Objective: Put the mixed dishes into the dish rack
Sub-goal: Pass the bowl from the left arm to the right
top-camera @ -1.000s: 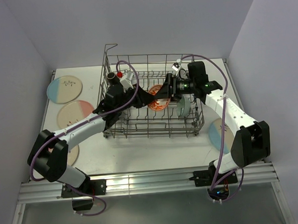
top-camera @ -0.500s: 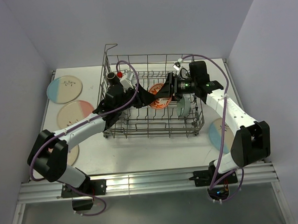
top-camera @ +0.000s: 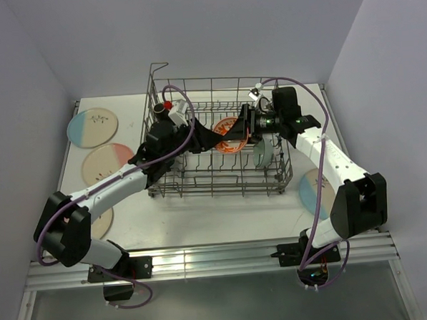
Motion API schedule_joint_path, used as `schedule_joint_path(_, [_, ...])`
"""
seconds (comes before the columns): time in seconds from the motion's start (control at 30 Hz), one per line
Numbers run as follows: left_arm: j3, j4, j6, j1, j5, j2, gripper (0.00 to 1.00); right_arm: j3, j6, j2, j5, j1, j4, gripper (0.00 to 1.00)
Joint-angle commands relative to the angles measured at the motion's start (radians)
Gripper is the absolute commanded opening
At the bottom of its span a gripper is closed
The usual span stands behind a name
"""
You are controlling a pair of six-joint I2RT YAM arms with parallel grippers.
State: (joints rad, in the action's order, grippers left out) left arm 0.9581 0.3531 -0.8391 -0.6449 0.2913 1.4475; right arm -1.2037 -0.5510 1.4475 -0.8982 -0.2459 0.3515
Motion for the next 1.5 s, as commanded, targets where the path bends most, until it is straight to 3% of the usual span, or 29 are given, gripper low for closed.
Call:
schedule_joint_path(0.0, [-0.019, 0.046, 0.008, 0.011, 0.02, -0.033, 0.43, -0.022, 0.002, -0.041, -0.024, 0.017, -0.059, 0.32])
schedule_joint_path(0.03, [-0.022, 0.05, 0.002, 0.013, 0.029, -0.032, 0.35, -0.022, 0.0, -0.041, -0.03, 0.017, -0.06, 0.33])
schedule_joint_path(0.17, [-0.022, 0.058, -0.005, 0.013, 0.037, -0.019, 0.2, -0.019, -0.003, -0.042, -0.036, 0.02, -0.068, 0.34])
schedule_joint_path(0.33, [-0.015, 0.069, -0.011, 0.013, 0.049, -0.003, 0.11, 0.001, -0.017, -0.042, -0.071, 0.019, -0.107, 0.41])
schedule_joint_path(0.77, [-0.007, 0.135, -0.046, 0.007, 0.094, 0.036, 0.04, 0.012, -0.049, -0.029, -0.117, 0.019, -0.157, 0.66])
schedule_joint_path(1.47, [0.034, 0.172, -0.08, -0.012, 0.109, 0.074, 0.0, -0.002, -0.033, 0.004, -0.07, -0.015, -0.115, 0.76])
